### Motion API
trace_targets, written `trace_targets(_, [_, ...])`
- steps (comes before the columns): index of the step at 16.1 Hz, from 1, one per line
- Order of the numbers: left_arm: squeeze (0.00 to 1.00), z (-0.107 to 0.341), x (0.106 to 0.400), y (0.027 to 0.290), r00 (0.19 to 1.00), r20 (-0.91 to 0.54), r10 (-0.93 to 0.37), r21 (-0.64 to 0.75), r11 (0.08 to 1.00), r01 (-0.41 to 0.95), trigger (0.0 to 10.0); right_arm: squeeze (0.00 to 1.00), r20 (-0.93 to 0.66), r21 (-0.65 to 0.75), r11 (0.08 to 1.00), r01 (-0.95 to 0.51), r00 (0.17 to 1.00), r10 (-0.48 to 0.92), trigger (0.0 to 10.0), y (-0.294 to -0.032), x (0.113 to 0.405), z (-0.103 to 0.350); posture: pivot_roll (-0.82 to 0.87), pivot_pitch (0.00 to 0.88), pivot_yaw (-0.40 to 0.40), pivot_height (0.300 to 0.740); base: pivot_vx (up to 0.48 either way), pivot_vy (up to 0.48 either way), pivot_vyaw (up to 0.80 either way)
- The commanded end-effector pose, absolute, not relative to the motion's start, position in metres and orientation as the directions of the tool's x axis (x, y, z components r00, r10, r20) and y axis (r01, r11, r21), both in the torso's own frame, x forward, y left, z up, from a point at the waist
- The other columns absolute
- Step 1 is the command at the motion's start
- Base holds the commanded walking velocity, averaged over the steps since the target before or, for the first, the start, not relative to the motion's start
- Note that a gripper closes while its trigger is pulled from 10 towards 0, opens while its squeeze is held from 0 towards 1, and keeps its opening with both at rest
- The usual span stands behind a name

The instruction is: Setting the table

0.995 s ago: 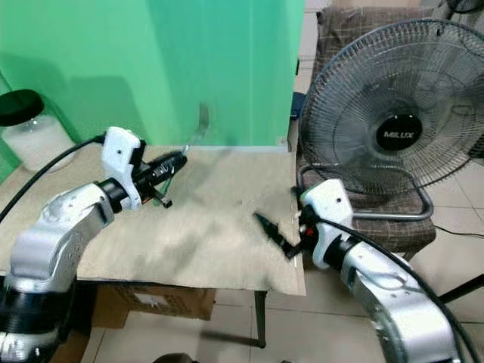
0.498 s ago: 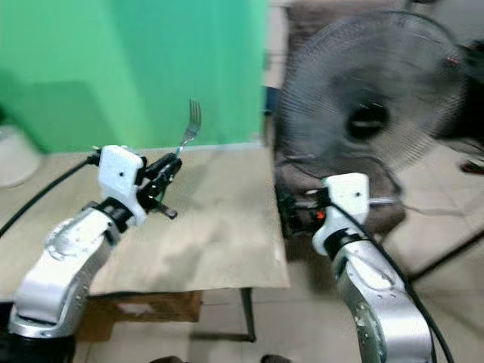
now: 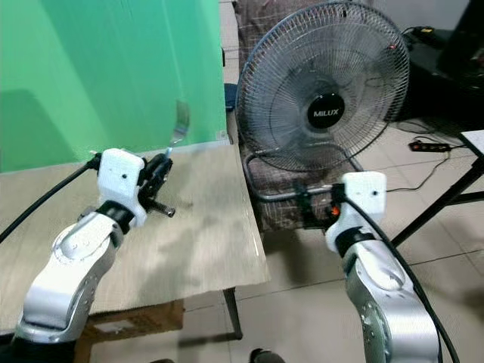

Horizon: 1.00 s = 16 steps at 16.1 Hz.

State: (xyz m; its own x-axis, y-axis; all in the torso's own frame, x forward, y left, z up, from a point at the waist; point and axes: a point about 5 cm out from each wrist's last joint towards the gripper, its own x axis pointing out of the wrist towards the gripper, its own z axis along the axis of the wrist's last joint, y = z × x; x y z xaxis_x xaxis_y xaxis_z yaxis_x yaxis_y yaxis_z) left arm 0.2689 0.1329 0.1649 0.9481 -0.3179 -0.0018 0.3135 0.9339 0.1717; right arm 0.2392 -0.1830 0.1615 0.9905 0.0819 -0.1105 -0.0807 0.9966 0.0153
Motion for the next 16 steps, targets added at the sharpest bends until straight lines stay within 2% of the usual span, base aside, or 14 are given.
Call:
trace_targets(1, [0.0, 0.168, 0.268, 0.134, 0.951, 0.013, -0.307, 0.185, 0.936, 0.3, 10.0, 0.0, -0.111, 0.011, 0.998, -0.06, 0.992, 0.061, 10.0, -0.184, 0.241, 0.162, 0.06, 0.0, 0.042, 0.74, 0.0, 0.0, -0.78])
trace_targets(8, [0.0, 0.169, 0.273, 0.137, 0.968, 0.029, -0.248, 0.155, 0.958, 0.241, 10.0, 0.0, -0.112, -0.009, 0.995, -0.1, 0.989, 0.099, 10.0, -0.176, 0.238, 0.164, 0.05, 0.0, 0.045, 0.74, 0.0, 0.0, -0.78])
trace_targets(16, [0.0, 0.171, 0.275, 0.139, 0.964, 0.043, -0.264, 0.175, 0.952, 0.253, 10.0, 0.0, -0.113, -0.01, 0.994, -0.113, 0.987, 0.111, 10.0, -0.17, 0.243, 0.161, 0.05, 0.0, 0.055, 0.74, 0.0, 0.0, -0.8])
